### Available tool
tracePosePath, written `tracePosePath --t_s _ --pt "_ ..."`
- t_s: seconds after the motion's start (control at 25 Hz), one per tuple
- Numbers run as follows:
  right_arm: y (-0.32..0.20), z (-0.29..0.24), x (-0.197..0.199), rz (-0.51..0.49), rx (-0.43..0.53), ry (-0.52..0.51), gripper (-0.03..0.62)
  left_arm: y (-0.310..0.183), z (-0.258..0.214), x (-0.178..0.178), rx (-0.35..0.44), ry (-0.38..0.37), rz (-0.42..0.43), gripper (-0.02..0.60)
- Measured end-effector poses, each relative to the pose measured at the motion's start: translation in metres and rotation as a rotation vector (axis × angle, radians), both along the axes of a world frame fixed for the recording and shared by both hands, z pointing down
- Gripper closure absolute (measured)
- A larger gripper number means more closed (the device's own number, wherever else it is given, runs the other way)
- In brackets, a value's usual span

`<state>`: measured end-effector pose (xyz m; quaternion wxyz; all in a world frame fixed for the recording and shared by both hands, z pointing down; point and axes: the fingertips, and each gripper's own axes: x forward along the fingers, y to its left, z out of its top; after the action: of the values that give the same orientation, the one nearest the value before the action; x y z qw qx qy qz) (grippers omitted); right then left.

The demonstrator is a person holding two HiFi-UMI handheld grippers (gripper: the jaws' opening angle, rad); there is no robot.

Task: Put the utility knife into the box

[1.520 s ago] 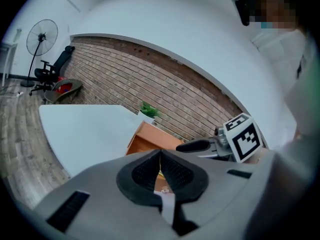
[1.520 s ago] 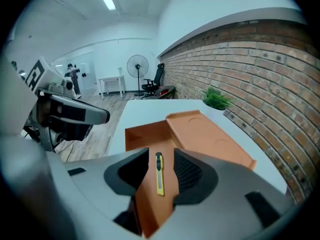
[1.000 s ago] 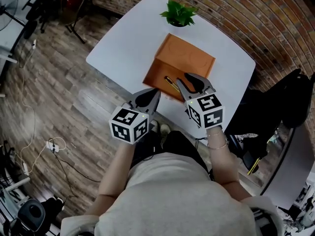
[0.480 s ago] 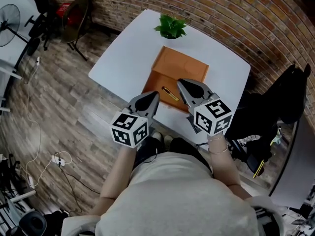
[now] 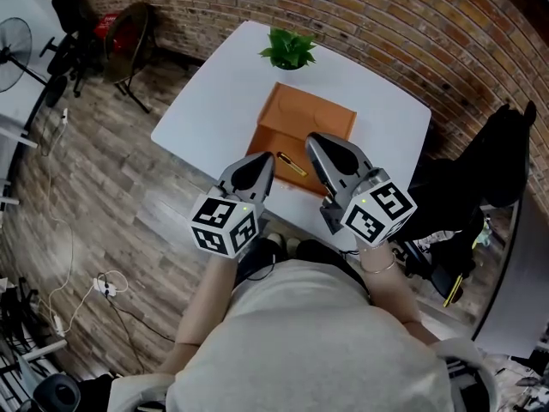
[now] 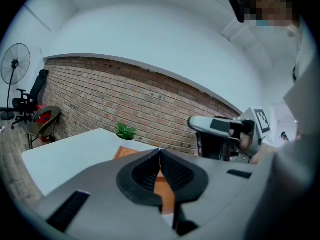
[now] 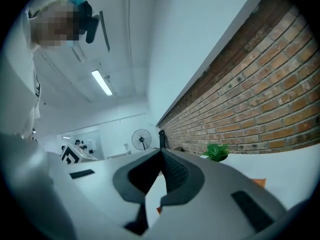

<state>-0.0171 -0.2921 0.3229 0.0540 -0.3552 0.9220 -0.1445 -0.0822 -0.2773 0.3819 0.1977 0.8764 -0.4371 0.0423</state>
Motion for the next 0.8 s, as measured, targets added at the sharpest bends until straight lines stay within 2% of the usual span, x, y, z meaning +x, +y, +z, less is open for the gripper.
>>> tracePosePath --t_s 0.2,0.8 --pt "0.005 0.000 0.007 0.036 -0.006 -0.063 0.595 0.006 0.002 0.003 0.007 -0.004 -0.020 0.574" --pt "0.024 0.033 -0.009 -0.030 -0.072 0.041 0.595 0.021 0.017 0.013 -0.034 -0.043 0.020 0.575"
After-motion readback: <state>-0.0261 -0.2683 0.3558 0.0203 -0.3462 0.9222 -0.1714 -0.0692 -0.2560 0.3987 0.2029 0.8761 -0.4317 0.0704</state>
